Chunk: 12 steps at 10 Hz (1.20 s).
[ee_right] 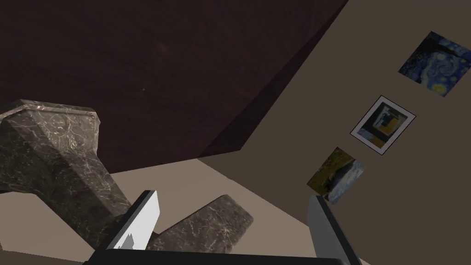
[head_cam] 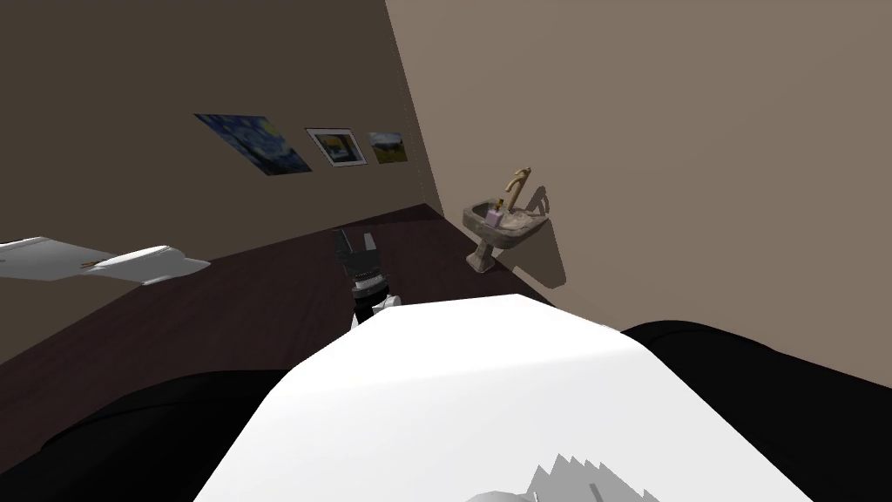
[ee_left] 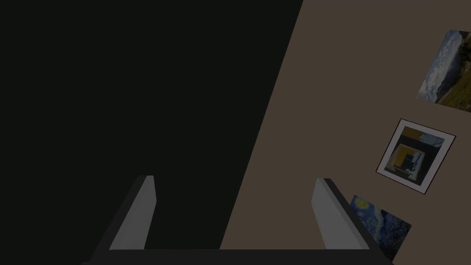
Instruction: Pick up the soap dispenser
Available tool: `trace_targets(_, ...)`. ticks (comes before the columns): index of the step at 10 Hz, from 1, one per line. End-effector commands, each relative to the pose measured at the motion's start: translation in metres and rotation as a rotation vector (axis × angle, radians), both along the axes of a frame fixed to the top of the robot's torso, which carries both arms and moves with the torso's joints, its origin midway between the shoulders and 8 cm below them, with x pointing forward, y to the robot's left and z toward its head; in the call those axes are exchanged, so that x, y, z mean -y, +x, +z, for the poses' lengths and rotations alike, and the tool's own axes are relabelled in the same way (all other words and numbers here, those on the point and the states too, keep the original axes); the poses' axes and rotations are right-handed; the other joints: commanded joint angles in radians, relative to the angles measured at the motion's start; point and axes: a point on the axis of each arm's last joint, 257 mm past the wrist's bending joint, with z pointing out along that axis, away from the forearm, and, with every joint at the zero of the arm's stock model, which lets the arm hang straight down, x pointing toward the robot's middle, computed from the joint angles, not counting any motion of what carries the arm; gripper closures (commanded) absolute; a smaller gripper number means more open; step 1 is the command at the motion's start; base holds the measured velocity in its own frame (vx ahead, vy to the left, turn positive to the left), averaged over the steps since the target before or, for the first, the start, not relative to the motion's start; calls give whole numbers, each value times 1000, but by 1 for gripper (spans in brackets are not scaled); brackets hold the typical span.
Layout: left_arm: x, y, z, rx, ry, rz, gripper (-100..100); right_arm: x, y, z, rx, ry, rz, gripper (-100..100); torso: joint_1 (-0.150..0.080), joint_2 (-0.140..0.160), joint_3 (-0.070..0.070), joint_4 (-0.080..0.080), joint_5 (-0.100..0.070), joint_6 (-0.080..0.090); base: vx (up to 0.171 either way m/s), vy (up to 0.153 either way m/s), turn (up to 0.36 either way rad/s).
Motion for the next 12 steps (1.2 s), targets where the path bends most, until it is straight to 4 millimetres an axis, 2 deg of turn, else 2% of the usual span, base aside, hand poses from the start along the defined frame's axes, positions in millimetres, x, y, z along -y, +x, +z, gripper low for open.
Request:
trace_targets(1, 0, 0, 0, 0, 0, 0, 0, 7, -4, 1, -14, -20, 21, -100, 0, 0, 0, 0, 0, 0, 4, 12, 0)
trace_targets(2, 0, 0, 0, 0, 0, 0, 0, 20, -17, -9, -60, -50, 37, -100, -1, 0, 0, 0, 0, 0, 12, 18, 73)
trace_targets(3, 0, 0, 0, 0, 0, 0, 0, 23, -17, -8, -67, -67, 57, -100, -1, -1, 0, 0, 0, 0, 10, 16, 37)
trace_targets(4, 0, 0, 0, 0, 0, 0, 0, 36, -29, -15, -107, -92, 66, -100, -1, -1, 0, 0, 0, 0, 18, 23, 67)
trace_targets(6, 0, 0, 0, 0, 0, 0, 0, 41, -29, -13, -117, -114, 93, -100, -1, -1, -1, 0, 0, 0, 11, 13, 10)
trace_targets(7, 0, 0, 0, 0, 0, 0, 0, 56, -39, -19, -157, -146, 110, -100, -1, -1, 0, 0, 0, 0, 22, 11, 56)
trace_targets(8, 0, 0, 0, 0, 0, 0, 0, 60, -39, -17, -163, -162, 128, -100, -1, -1, -1, 0, 0, 0, 26, 7, 35)
trace_targets(9, 0, 0, 0, 0, 0, 0, 0, 74, -47, -20, -199, -190, 141, -100, -2, -2, -1, 0, 0, 0, 44, 1, 72)
trace_targets(12, 0, 0, 0, 0, 0, 0, 0, 97, -52, -18, -244, -251, 189, -100, -2, -3, -2, -1, -1, 0, 44, -2, 32)
